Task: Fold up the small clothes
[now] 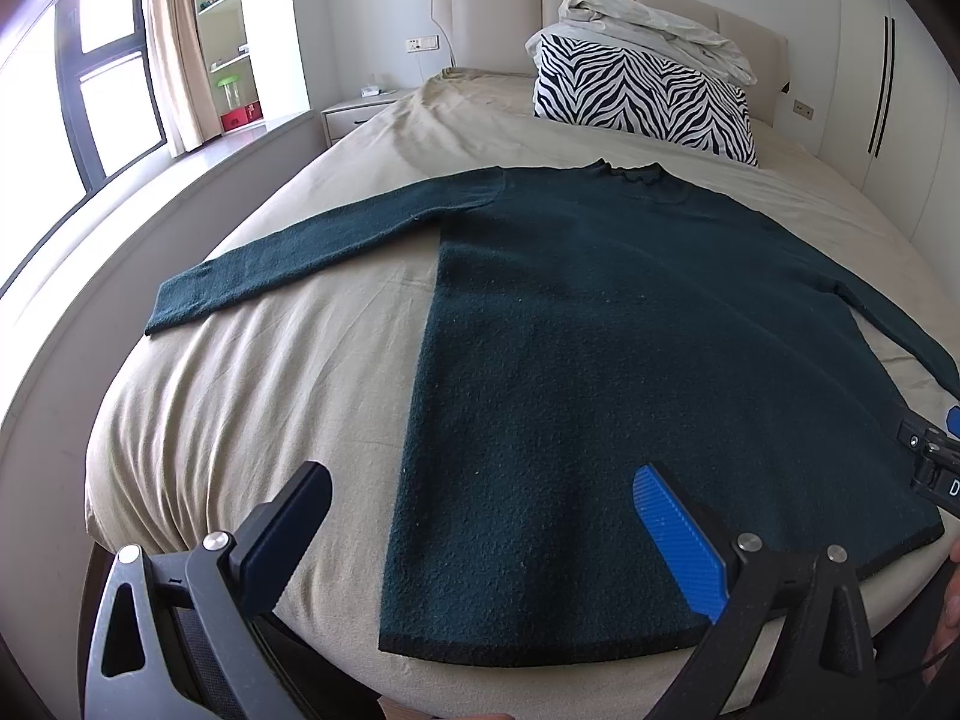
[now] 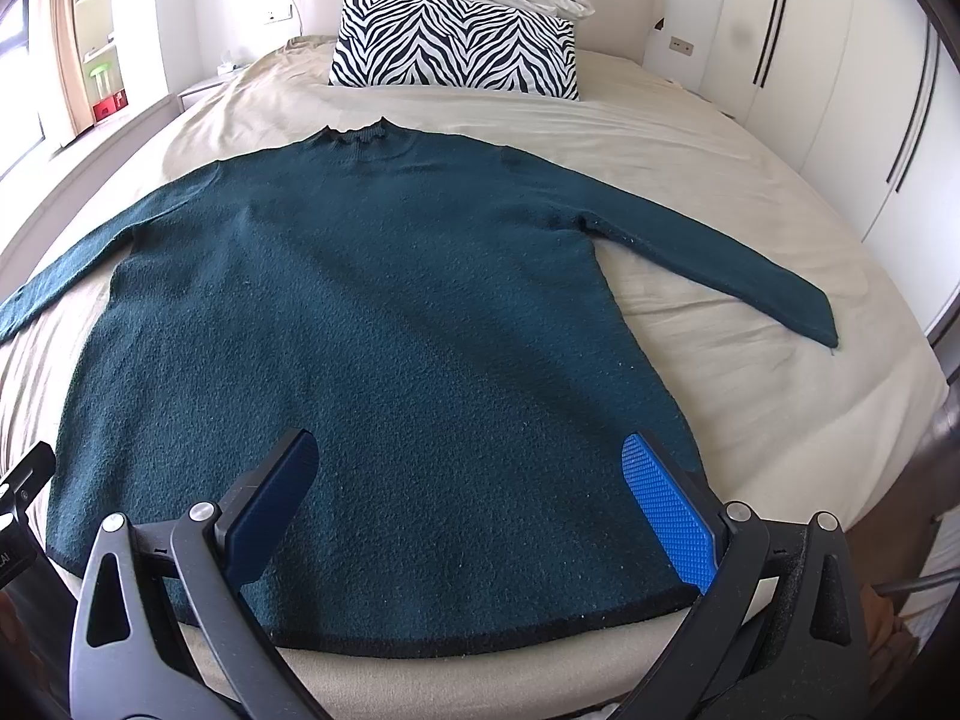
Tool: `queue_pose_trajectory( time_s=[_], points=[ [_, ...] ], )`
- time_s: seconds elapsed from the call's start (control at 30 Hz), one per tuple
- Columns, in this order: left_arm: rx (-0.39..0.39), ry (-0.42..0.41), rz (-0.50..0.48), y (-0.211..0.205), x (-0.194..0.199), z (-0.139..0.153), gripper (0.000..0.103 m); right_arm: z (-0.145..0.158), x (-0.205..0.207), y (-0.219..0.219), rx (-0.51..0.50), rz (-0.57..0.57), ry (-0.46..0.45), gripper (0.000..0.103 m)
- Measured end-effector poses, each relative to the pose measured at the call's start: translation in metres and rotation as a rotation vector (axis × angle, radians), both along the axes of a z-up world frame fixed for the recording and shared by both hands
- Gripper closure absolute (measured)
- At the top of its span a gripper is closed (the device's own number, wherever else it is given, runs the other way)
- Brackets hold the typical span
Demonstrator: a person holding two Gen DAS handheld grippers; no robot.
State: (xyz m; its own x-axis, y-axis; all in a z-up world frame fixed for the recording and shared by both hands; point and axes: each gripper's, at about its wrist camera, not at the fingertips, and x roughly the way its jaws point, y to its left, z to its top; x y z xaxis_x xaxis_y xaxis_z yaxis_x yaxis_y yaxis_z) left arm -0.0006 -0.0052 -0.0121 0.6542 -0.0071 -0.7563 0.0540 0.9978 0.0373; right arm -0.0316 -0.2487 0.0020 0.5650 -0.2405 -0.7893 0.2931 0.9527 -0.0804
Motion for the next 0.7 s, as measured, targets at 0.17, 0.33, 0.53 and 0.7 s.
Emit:
queue_pose_trajectory(
  time_s=[0.17, 0.33, 0.53, 0.7],
  points=[
    [-0.016, 0.012, -0.007, 0.002, 0.001, -0.002, 0.000, 0.000, 0.000, 0.000, 0.001, 0.000, 0.001, 0.000],
    [-0.022, 0.015, -0.011, 0.003, 0.002, -0.005, 0.000, -0.002, 0.000, 0.000, 0.005, 0.000, 0.003, 0.000],
    [-0.014, -0.004, -0.023, -0.003, -0.001, -0.008, 0.000, -0.011, 0.001, -0.009, 0.033, -0.007, 0.009, 0.000],
    [0.045, -0.019, -0.028, -0.014, -0.003, -0.019, 0.000, -0.019, 0.002, -0.041, 0.103, -0.017, -0.012, 0.000]
  ],
)
